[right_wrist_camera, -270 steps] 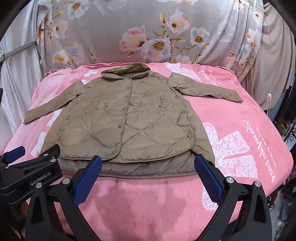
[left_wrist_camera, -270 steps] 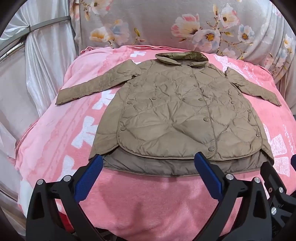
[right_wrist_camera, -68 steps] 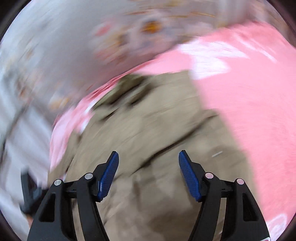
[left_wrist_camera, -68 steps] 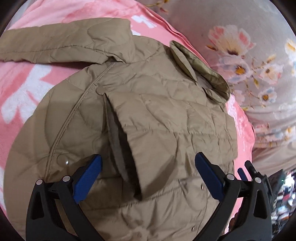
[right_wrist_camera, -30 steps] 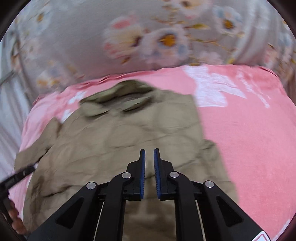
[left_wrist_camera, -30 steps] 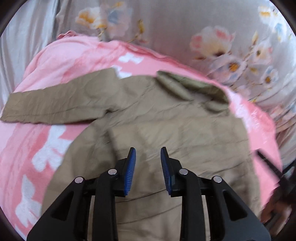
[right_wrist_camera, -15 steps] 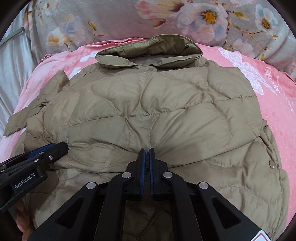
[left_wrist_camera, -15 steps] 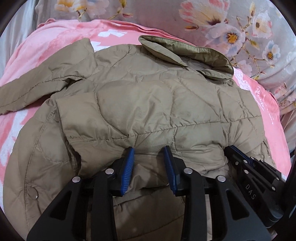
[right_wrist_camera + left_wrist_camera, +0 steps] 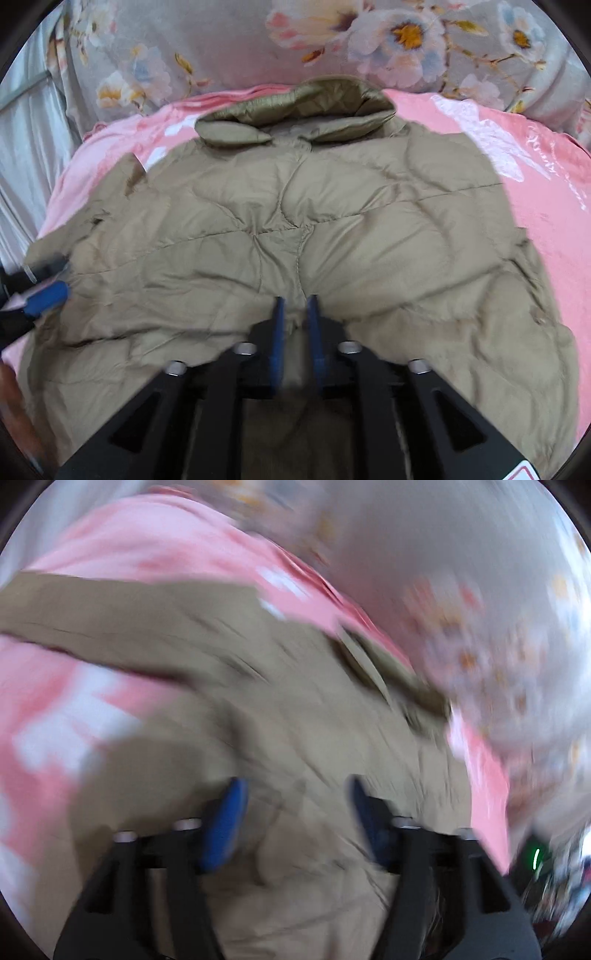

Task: Fold large clothes
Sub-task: 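Grasp the other sleeve cuff with the left tool and lift it, then fold the held sleeve across the jacket body with the left tool, release, then grasp the jacket hem with both tools side by side, then lift the hem with both tools and fold it up onto the collar, release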

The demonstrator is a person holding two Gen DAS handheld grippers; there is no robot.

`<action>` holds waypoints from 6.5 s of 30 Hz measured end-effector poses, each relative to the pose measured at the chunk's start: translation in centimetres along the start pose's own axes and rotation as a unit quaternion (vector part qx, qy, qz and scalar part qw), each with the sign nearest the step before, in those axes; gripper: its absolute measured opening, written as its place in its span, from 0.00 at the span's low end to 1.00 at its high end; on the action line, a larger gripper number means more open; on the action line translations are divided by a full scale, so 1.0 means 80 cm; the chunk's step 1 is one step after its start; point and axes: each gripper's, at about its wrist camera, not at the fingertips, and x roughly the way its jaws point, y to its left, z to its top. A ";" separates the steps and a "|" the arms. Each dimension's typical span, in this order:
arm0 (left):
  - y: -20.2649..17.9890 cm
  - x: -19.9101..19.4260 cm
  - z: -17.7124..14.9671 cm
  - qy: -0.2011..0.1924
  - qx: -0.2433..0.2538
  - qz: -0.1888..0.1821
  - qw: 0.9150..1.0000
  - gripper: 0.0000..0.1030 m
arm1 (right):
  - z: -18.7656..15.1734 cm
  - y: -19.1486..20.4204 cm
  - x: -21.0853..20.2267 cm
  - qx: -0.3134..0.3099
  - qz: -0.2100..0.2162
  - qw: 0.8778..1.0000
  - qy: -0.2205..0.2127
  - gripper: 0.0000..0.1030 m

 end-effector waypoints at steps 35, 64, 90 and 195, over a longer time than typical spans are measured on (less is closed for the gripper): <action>-0.214 -0.044 0.125 -0.055 0.214 -0.073 0.973 0.03 | -0.091 -0.036 -0.123 0.074 -0.013 0.997 -0.007 0.58; 0.014 0.085 0.078 0.052 -0.151 -0.103 0.982 0.76 | 0.012 -0.138 -0.071 0.186 0.005 0.981 -0.050 0.61; 0.027 0.116 0.067 0.045 -0.050 0.018 0.998 0.09 | 0.007 -0.087 -0.011 0.065 -0.051 0.997 -0.002 0.02; -0.189 0.276 0.112 0.114 0.120 0.022 0.986 0.24 | 0.180 -0.112 0.146 0.232 0.109 0.966 -0.001 0.10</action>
